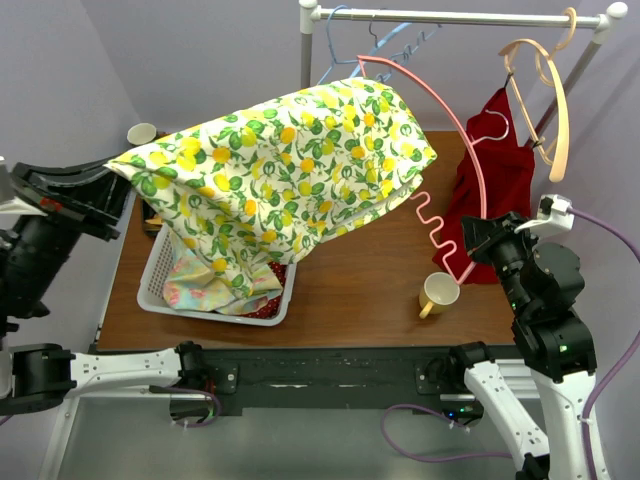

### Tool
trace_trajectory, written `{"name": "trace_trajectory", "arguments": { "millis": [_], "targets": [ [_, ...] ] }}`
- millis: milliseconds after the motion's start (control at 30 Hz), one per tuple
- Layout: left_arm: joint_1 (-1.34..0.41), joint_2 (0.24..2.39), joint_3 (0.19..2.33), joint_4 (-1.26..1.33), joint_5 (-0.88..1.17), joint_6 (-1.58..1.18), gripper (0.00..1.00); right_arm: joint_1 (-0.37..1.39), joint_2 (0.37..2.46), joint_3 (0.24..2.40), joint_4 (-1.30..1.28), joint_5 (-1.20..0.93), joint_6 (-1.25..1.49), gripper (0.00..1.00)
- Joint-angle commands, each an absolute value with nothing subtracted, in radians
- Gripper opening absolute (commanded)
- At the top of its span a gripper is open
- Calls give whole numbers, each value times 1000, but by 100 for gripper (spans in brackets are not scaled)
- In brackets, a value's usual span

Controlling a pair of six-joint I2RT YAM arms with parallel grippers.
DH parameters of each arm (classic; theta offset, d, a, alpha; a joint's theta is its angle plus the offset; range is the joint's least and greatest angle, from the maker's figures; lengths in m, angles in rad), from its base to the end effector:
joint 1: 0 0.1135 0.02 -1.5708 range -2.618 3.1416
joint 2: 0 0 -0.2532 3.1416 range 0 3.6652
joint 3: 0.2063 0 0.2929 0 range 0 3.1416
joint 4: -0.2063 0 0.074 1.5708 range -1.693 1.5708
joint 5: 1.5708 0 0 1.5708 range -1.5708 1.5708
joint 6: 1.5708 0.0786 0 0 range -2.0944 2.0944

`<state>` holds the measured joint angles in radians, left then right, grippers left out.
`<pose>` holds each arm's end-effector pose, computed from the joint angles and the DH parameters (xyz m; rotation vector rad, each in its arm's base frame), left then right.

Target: Remove the skirt from the hanger

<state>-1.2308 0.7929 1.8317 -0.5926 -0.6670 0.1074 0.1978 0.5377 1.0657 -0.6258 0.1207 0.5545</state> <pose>0.0653 -0.0389 0.6300 0.2066 1.2299 -0.6033 0.1698 0.0244 0.4246 0.3902 1.6435 0.4670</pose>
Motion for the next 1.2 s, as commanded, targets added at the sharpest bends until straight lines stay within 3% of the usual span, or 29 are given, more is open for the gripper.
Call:
{"name": "trace_trajectory", "arguments": {
  "millis": [0, 1167],
  "targets": [
    [-1230, 798, 2054, -713, -684, 28, 0, 183, 557, 1091, -597, 296, 588, 0],
    [-1138, 727, 2287, -736, -699, 8, 0, 183, 529, 1164, -660, 626, 506, 0]
  ]
}}
